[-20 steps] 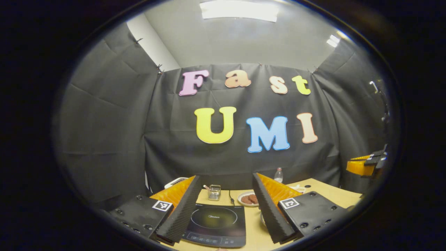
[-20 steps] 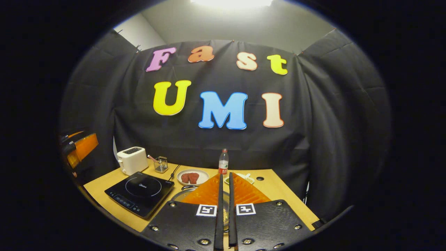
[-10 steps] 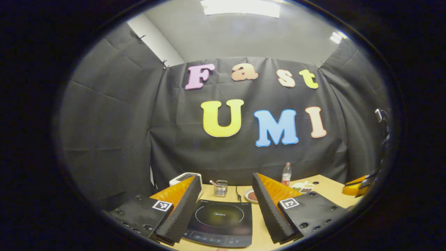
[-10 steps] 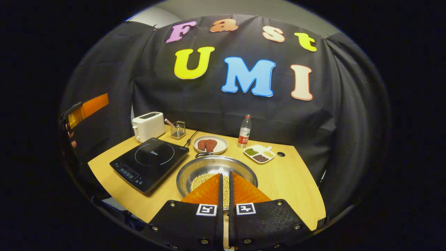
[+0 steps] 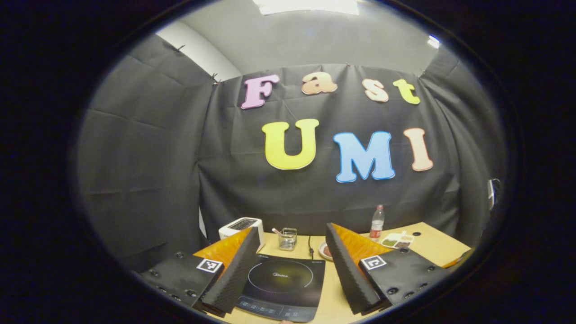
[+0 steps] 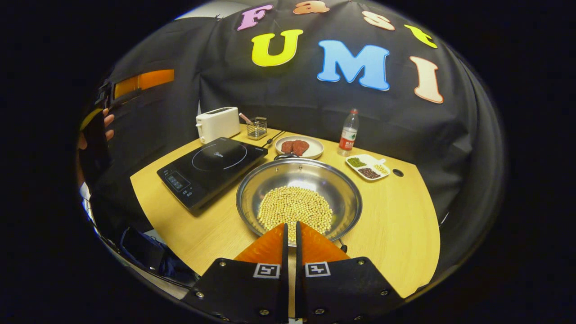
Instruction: First push the handle of the pot to place it horizontally, then grasp the pot with both hands and set it on the induction cooktop.
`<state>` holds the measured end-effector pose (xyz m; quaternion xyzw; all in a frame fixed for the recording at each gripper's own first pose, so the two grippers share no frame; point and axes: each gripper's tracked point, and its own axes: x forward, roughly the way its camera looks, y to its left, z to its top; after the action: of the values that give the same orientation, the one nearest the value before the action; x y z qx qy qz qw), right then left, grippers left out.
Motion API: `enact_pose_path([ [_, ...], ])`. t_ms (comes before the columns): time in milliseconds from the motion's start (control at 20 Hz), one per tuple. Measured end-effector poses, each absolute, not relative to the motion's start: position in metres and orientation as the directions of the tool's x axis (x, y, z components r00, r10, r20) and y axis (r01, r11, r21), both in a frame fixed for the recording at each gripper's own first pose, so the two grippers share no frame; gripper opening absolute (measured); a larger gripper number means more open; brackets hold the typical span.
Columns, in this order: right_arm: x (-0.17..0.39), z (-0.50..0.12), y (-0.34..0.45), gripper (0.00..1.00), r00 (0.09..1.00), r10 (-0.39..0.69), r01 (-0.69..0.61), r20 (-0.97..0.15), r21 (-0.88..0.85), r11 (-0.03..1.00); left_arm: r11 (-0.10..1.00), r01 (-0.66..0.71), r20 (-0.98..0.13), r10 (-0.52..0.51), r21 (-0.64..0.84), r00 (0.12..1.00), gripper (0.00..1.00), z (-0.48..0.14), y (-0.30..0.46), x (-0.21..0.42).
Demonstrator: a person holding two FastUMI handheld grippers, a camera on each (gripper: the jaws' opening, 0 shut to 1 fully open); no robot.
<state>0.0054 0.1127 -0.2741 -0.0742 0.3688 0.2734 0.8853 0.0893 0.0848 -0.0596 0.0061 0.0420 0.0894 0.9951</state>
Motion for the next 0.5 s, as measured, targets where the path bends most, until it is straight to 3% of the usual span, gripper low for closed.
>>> enact_pose_path([
  [50, 0.002, -0.282, 0.113, 0.06, 0.551, 0.439, -0.554, -0.709, 0.083, 0.828, 0.983, -0.183, -0.085, 0.185, 0.025, 0.979, 0.96, -0.061, 0.082, 0.089],
  [250, -0.007, -0.309, 0.112, 0.06, 0.468, 0.459, -0.608, -0.755, 0.101, 0.787, 0.978, -0.209, -0.101, 0.211, 0.032, 0.972, 0.96, -0.065, 0.078, 0.089],
  [300, -0.006, -0.311, 0.112, 0.06, 0.459, 0.465, -0.617, -0.757, 0.105, 0.78, 0.975, -0.218, -0.103, 0.22, 0.037, 0.97, 1.0, -0.066, 0.077, 0.089],
  [500, -0.011, -0.325, 0.11, 0.06, 0.41, 0.481, -0.649, -0.775, 0.123, 0.751, 0.968, -0.243, -0.116, 0.248, 0.053, 0.962, 0.96, -0.07, 0.07, 0.089],
])
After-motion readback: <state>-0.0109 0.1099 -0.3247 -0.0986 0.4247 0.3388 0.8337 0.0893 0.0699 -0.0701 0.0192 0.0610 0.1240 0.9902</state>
